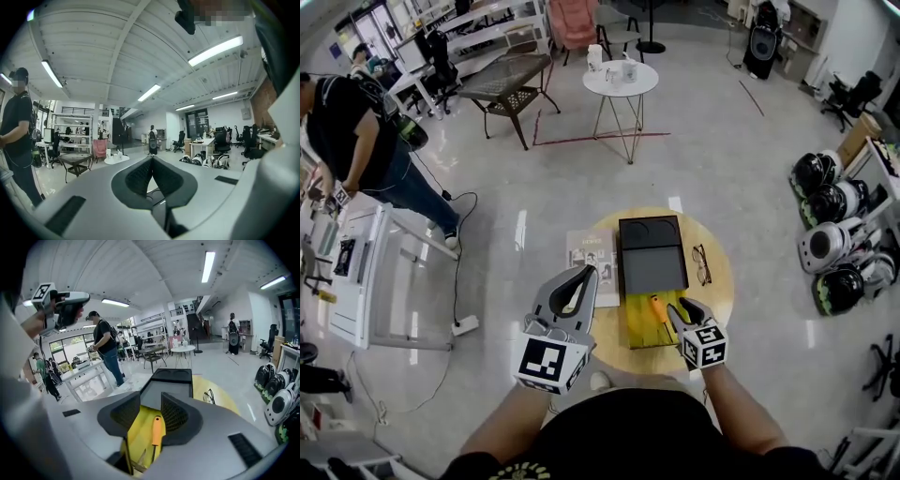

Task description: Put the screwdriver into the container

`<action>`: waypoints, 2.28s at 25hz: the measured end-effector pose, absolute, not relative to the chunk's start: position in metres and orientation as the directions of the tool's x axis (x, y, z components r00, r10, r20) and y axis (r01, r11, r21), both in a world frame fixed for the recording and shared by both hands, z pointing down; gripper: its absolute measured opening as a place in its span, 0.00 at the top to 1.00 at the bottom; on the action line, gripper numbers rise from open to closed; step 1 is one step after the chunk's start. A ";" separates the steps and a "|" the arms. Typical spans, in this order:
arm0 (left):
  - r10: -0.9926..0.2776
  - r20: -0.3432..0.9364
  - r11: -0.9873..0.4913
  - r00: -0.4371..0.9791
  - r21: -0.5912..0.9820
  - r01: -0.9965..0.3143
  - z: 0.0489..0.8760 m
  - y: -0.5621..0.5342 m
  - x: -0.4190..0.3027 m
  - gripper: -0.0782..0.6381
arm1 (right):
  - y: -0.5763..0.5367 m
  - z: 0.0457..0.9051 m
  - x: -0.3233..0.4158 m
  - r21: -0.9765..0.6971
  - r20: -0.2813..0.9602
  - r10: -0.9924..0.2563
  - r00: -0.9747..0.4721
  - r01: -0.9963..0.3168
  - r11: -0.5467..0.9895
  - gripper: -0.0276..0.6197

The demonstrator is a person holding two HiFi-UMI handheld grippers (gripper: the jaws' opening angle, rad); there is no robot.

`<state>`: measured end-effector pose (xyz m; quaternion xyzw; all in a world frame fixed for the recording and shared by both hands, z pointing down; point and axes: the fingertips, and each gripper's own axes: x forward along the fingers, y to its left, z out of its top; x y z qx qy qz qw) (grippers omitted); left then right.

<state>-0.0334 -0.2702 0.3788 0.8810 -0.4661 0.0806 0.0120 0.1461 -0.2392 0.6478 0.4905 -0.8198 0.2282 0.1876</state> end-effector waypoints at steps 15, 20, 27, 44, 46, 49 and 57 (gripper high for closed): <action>-0.798 0.103 -0.599 0.593 -0.026 -0.801 0.368 -0.258 -0.019 0.87 | -0.217 0.520 0.137 -0.113 0.324 -0.810 -0.489 -0.870 0.480 0.89; -0.795 0.094 -0.604 0.600 -0.020 -0.797 0.367 -0.253 -0.021 0.87 | -0.211 0.497 0.135 -0.111 0.292 -0.825 -0.483 -0.874 0.473 0.93; -0.791 0.088 -0.610 0.605 -0.038 -0.792 0.364 -0.242 -0.027 0.87 | -0.206 0.469 0.134 -0.106 0.271 -0.848 -0.455 -0.890 0.444 0.94; -0.783 0.076 -0.621 0.617 -0.058 -0.781 0.355 -0.224 -0.059 0.87 | -0.187 0.412 0.118 -0.061 0.191 -0.884 -0.427 -0.904 0.424 0.94; -0.781 0.072 -0.624 0.620 -0.057 -0.779 0.354 -0.222 -0.062 0.87 | -0.183 0.405 0.116 -0.057 0.180 -0.887 -0.426 -0.904 0.423 0.94; -0.782 0.072 -0.622 0.619 -0.036 -0.782 0.356 -0.220 -0.070 0.87 | -0.180 0.400 0.113 -0.043 0.175 -0.885 -0.431 -0.902 0.430 0.94; -0.771 0.069 -0.636 0.633 -0.024 -0.771 0.358 -0.207 -0.089 0.87 | -0.168 0.393 0.093 -0.051 0.169 -0.891 -0.423 -0.906 0.420 0.94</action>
